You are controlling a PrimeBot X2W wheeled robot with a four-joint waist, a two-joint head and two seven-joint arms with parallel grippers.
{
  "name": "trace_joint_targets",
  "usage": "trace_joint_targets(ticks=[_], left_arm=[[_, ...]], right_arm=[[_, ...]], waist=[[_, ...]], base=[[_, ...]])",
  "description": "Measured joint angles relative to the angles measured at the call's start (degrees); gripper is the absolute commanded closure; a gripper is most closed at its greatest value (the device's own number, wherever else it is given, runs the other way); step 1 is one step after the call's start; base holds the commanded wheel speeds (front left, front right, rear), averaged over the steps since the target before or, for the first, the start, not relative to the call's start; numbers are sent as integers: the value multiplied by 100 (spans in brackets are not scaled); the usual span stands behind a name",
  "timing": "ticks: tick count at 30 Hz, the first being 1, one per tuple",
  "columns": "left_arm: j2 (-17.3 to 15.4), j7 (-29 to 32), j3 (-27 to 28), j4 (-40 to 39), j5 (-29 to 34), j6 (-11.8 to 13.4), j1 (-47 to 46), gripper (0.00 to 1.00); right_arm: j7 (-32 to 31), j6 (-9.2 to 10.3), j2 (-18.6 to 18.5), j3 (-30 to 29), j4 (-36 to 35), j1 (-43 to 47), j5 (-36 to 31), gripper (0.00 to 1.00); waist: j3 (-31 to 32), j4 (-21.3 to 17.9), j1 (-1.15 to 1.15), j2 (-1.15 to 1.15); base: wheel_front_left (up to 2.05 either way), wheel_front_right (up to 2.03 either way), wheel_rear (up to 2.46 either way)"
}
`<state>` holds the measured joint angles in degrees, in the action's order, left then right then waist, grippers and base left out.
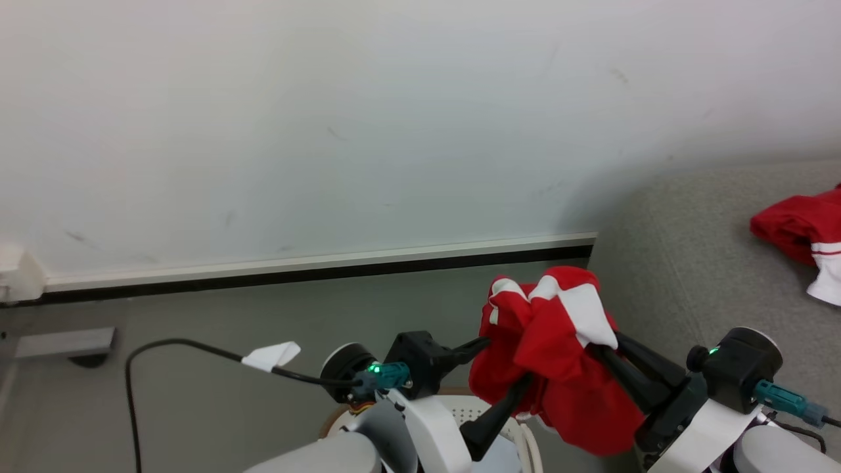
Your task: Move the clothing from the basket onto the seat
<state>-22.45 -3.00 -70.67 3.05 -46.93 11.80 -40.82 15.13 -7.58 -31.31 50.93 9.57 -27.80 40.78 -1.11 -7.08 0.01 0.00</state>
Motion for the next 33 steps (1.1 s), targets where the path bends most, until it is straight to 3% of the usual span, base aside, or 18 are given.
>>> trace_joint_targets(ticks=[17,24,33], left_arm=[[534,-258,-7,555,74,-123,-127,0],[620,-151,-27,650,281,-126,-482,0],[998,101,143,815,672,-229,-1772,0]], right_arm=[[1,0,-415,-1283,-751,627,-319,100],[0,0,-281,-2086,-770,681,-313,100],[0,0,-261,-4023,-539,-64,-380,100]], waist=[[-438,-1520,-1,0],[-896,-1611,-1,0],[-2091,-1387,0,0]], base=[[0,0,0],[0,0,0],[0,0,0]])
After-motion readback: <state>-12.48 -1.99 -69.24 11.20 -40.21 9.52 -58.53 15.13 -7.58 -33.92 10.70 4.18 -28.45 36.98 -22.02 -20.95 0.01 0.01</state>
